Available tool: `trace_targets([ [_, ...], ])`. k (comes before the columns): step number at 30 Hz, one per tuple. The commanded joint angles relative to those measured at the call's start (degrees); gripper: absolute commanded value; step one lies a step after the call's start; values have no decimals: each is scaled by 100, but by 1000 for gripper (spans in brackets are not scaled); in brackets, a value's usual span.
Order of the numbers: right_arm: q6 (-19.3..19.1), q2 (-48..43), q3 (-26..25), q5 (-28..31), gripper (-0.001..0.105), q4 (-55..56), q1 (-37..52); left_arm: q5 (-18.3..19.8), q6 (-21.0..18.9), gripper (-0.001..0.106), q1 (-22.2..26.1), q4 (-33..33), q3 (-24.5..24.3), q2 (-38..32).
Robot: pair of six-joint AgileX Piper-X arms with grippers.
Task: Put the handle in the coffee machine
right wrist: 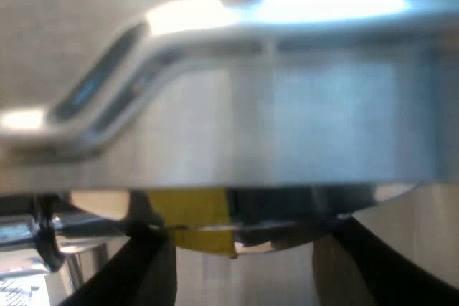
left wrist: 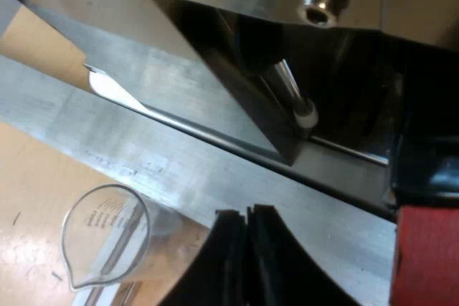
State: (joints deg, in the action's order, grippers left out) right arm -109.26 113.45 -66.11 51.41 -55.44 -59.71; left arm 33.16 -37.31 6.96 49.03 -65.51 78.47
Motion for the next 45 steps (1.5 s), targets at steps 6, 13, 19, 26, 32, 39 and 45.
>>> trace_targets([
  [6, -22, -108, -106, -70, 46, -437, 22, -201, 73, 1, -97, 115, -35, -15],
  [13, -22, -108, -106, -70, 46, -437, 22, -244, 787, 1, -97, 1030, -35, -15],
  [19, -35, -108, -106, -70, 46, -437, 22, -131, 802, 1, -97, 1347, -35, -15],
  [26, -318, -108, -106, -70, 46, -437, 22, 143, 931, 1, -144, 1975, -35, -15],
  [32, -425, -108, -106, -70, 46, -437, 22, 328, 931, 1, -144, 2323, -35, -15],
  [39, -501, -108, -106, -70, 46, -437, 8, 722, 737, 1, -144, 2811, -35, -15],
  [45, -591, -108, -94, -70, 46, -428, -65, 973, 116, 1, -144, 2896, -35, -15],
])
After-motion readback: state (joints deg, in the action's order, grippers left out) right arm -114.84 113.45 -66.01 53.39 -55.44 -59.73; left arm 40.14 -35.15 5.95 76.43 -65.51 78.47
